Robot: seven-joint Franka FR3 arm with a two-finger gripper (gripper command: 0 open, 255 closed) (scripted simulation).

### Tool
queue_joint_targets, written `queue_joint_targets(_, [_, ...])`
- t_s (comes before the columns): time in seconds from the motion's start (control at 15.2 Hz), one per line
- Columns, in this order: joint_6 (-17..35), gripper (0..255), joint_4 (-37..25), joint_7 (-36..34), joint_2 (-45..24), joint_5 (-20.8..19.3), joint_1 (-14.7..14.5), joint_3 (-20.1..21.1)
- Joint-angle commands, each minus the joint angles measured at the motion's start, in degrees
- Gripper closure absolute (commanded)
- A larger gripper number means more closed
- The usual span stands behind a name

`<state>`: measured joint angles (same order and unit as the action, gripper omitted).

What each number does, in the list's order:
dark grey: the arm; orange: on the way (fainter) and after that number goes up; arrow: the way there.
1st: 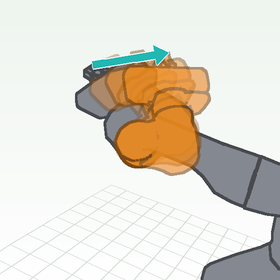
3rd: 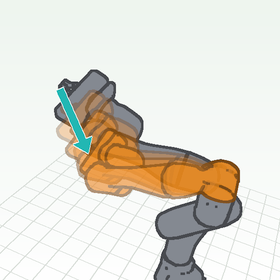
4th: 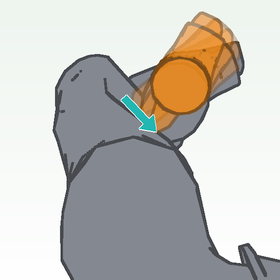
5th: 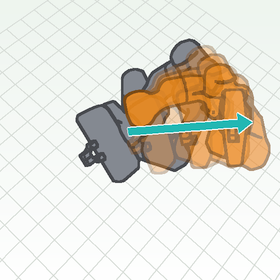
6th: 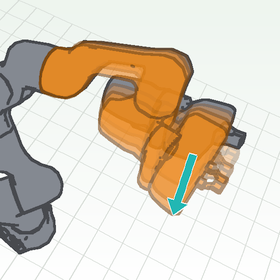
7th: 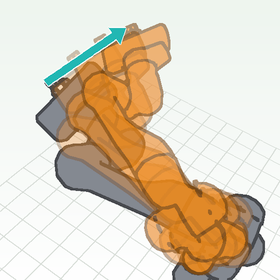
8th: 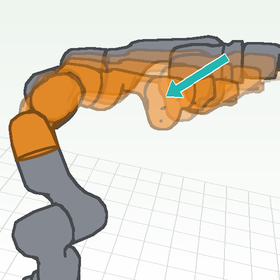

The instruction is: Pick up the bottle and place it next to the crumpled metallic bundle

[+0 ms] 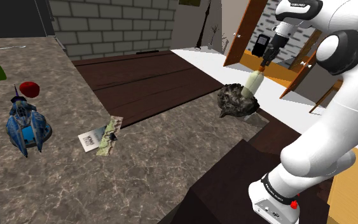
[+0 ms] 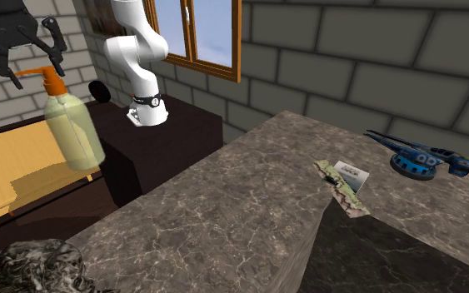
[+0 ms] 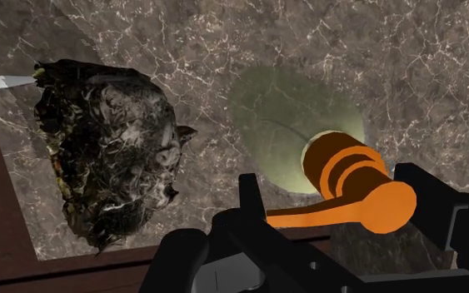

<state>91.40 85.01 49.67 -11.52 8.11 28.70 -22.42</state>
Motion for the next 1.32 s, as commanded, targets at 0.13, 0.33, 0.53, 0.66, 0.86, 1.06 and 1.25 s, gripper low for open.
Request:
queue_joint_targets(0.13, [1.95,255,1.18,1.38,-0.92,0.35,0.69,-0.33])
queue_joint_targets(0.33, [4.33,255,3.72,1.52,-0.74,0.31,0.53,-0.28])
queue_joint_targets(0.53, [6.64,255,6.09,1.68,-0.71,0.34,0.4,-0.22])
queue_joint_targets(0.66, [8.16,255,7.57,1.8,-0.75,0.4,0.34,-0.18])
queue_joint_targets(0.86, [10.4,255,9.65,2.01,-0.93,0.52,0.27,-0.11])
queue_joint_targets(1.06, [12.59,255,11.59,2.26,-1.22,0.71,0.22,-0.04])
queue_joint_targets(1.25, [14.74,255,13.38,2.53,-1.64,0.95,0.2,0.03])
